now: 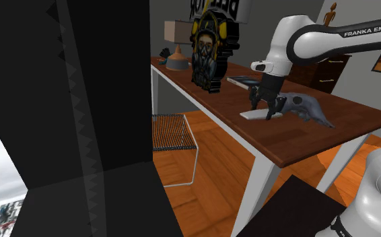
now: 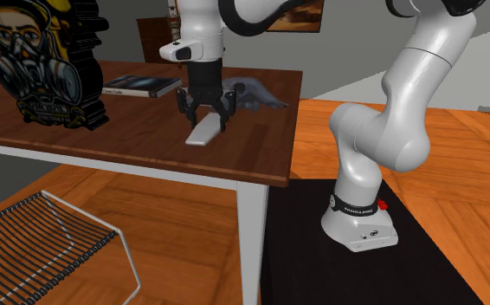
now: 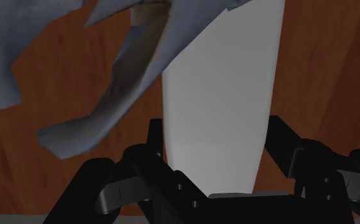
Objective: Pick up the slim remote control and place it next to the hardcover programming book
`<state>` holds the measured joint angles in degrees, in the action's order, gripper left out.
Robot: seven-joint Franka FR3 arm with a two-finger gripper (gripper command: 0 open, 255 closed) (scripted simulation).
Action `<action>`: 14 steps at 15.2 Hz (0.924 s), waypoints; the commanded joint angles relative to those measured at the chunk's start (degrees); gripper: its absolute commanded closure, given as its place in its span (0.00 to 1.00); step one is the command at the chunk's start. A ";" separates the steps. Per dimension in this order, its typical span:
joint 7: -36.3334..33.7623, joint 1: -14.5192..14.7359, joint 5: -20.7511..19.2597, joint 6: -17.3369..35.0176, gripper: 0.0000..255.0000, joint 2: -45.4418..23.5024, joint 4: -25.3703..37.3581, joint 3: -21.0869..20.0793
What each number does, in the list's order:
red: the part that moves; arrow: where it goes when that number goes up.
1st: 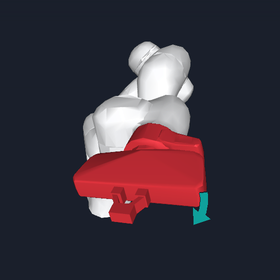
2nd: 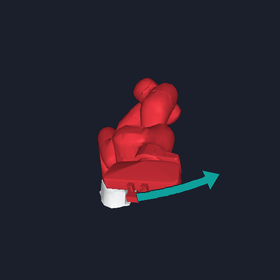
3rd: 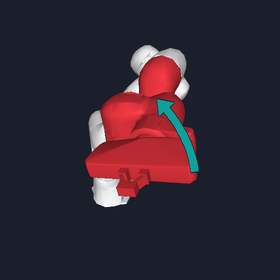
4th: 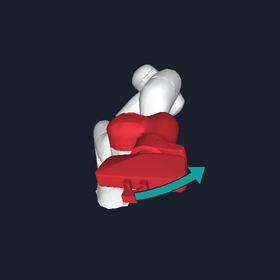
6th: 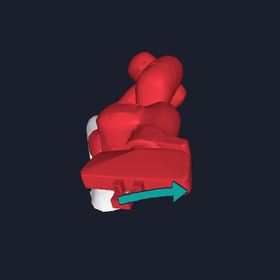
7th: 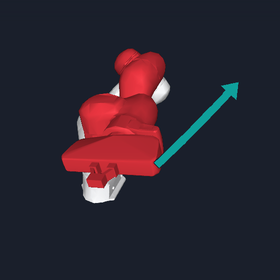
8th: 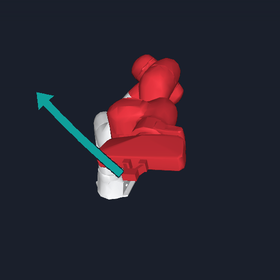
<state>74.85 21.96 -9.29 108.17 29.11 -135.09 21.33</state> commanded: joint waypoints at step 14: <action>2.86 -0.39 0.00 -10.11 1.00 -0.10 10.49 0.90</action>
<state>76.43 22.01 -8.84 98.18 29.03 -124.87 21.25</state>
